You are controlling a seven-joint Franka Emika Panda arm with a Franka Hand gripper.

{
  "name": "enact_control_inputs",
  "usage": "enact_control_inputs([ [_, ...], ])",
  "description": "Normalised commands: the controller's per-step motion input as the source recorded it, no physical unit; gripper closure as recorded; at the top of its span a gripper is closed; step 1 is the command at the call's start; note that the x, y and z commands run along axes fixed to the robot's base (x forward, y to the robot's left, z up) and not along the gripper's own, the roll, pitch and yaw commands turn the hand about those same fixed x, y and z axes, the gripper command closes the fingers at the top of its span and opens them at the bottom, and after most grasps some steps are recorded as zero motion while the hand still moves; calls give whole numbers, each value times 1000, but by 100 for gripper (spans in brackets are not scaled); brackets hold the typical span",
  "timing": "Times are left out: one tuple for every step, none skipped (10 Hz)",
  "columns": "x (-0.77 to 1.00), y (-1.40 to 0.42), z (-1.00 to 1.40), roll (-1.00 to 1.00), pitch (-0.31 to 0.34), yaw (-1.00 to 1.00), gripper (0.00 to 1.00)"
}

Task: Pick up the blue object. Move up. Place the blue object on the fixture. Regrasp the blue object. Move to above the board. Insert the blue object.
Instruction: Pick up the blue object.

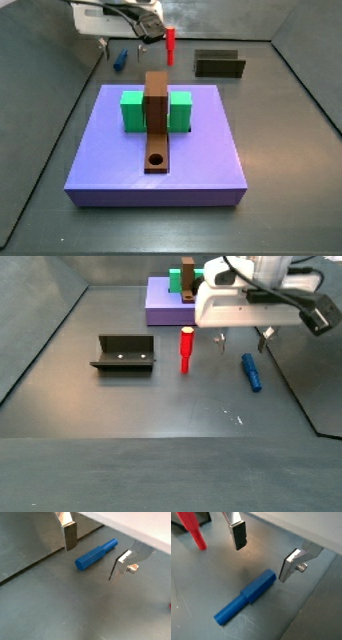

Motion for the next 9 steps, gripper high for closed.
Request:
enact_control_inputs([
  [-163, 134, -311, 77, -44, -74, 0],
  [-149, 103, -291, 47, -50, -60, 0],
  [-186, 89, -220, 7, -44, -57, 0],
  [-189, 54, -223, -9, -57, -17, 0],
  [-197, 69, -266, -57, -84, 0, 0],
  [-23, 29, 0, -1, -3, 0, 0],
  [0, 0, 0, -7, 0, 0, 0],
  [0, 89, 0, -84, 0, 0, 0],
  [0, 106, -140, -171, -203, 69, 0],
])
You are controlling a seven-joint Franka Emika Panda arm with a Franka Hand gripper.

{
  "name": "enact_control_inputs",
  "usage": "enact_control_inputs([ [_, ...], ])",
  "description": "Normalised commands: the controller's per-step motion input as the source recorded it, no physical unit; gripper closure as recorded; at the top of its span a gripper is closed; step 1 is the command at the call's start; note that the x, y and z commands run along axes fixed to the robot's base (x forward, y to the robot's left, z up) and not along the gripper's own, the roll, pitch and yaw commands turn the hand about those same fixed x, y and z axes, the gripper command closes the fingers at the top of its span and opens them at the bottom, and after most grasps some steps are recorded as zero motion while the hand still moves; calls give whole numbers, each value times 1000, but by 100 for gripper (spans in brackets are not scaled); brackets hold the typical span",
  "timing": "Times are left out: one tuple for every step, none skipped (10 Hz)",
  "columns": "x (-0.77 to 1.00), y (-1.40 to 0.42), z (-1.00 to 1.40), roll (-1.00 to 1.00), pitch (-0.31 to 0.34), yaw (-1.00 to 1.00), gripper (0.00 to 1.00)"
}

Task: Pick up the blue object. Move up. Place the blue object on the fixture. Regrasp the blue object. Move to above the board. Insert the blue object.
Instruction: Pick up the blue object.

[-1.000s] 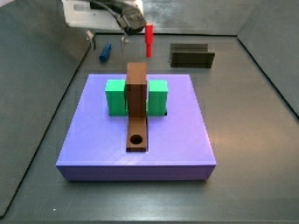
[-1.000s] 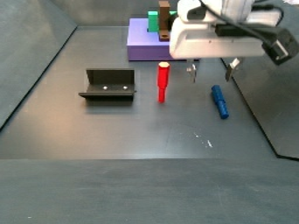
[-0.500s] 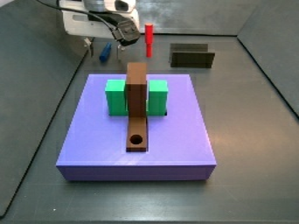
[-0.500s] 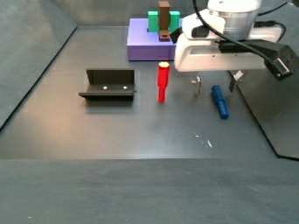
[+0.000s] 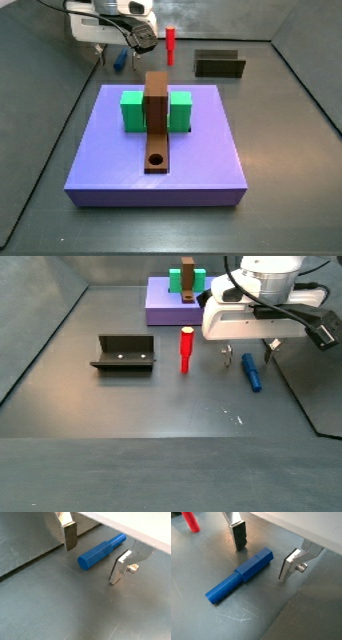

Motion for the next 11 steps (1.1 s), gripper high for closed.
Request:
enact_control_inputs([
  [0, 69, -220, -164, -300, 29, 0],
  [-40, 69, -211, -149, -323, 23, 0],
  [-100, 74, -223, -134, -391, 40, 0],
  [0, 83, -114, -144, -229, 0, 0],
  [0, 0, 0, -26, 0, 0, 0],
  [0, 0, 0, 0, 0, 0, 0],
  [0, 0, 0, 0, 0, 0, 100],
  [0, 0, 0, 0, 0, 0, 100],
  [0, 0, 0, 0, 0, 0, 100],
  [0, 0, 0, 0, 0, 0, 100],
  [0, 0, 0, 0, 0, 0, 100],
])
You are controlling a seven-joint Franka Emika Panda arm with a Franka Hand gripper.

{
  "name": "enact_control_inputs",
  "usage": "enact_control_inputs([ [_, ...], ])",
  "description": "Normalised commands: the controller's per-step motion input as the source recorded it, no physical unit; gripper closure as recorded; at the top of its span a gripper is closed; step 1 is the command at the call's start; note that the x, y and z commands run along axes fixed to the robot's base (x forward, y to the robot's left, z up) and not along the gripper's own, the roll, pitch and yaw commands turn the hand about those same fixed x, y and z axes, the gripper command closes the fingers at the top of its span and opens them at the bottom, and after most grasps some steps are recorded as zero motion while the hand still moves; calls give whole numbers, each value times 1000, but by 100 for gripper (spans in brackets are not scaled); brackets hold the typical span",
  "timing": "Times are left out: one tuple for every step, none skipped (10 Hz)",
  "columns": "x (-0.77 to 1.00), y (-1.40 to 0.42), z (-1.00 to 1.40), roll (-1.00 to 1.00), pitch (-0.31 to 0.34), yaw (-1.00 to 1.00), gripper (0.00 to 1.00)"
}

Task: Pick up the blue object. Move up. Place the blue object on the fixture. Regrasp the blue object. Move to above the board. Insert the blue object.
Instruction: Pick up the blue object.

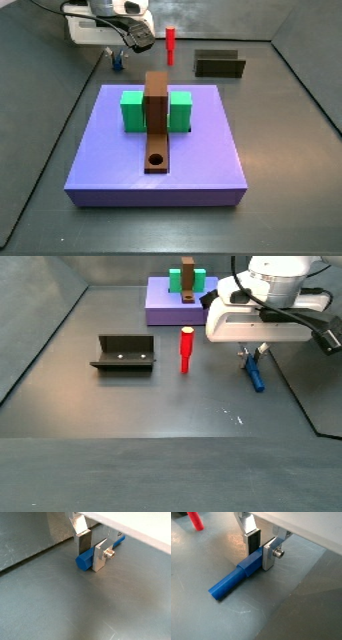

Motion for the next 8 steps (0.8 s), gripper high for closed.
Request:
enact_control_inputs([
  [0, 0, 0, 0, 0, 0, 100],
  [0, 0, 0, 0, 0, 0, 100],
  [0, 0, 0, 0, 0, 0, 100],
  [0, 0, 0, 0, 0, 0, 100],
  [0, 0, 0, 0, 0, 0, 100],
  [0, 0, 0, 0, 0, 0, 100],
  [0, 0, 0, 0, 0, 0, 100],
  [0, 0, 0, 0, 0, 0, 100],
])
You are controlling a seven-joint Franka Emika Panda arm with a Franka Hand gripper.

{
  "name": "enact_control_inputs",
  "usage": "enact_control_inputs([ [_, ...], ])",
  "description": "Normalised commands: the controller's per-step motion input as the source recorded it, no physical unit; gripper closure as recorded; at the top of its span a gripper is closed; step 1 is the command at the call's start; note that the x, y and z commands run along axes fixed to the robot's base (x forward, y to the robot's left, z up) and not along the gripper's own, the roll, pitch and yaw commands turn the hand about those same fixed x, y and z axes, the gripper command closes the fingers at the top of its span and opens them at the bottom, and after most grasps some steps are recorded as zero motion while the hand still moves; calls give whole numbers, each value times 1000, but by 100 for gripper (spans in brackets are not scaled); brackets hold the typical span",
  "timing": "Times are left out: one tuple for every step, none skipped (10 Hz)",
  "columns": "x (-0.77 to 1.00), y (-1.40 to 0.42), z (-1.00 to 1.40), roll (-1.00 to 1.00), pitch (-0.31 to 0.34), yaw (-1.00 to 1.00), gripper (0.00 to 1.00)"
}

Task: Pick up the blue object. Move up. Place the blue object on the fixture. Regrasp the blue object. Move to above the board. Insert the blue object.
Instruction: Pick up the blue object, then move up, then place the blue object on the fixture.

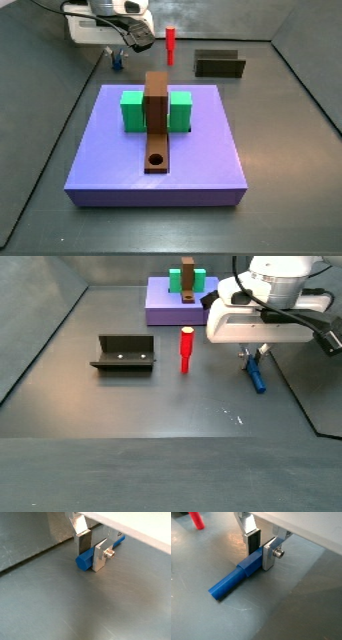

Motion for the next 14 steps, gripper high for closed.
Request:
enact_control_inputs([
  [0, 0, 0, 0, 0, 0, 100],
  [0, 0, 0, 0, 0, 0, 100],
  [0, 0, 0, 0, 0, 0, 100],
  [0, 0, 833, 0, 0, 0, 100],
  [-40, -66, 783, -9, 33, 7, 100],
  [-55, -37, 544, 20, 75, 7, 100],
  [-22, -4, 279, 65, 62, 0, 100],
  [0, 0, -17, 0, 0, 0, 100],
  [0, 0, -14, 9, 0, 0, 100],
  [0, 23, 0, 0, 0, 0, 100],
  [-20, 80, 20, -263, -26, -3, 100],
  [206, 0, 240, -540, 0, -189, 100],
  [237, 0, 440, -586, 51, -206, 100],
  [271, 0, 551, -580, 114, -197, 100],
])
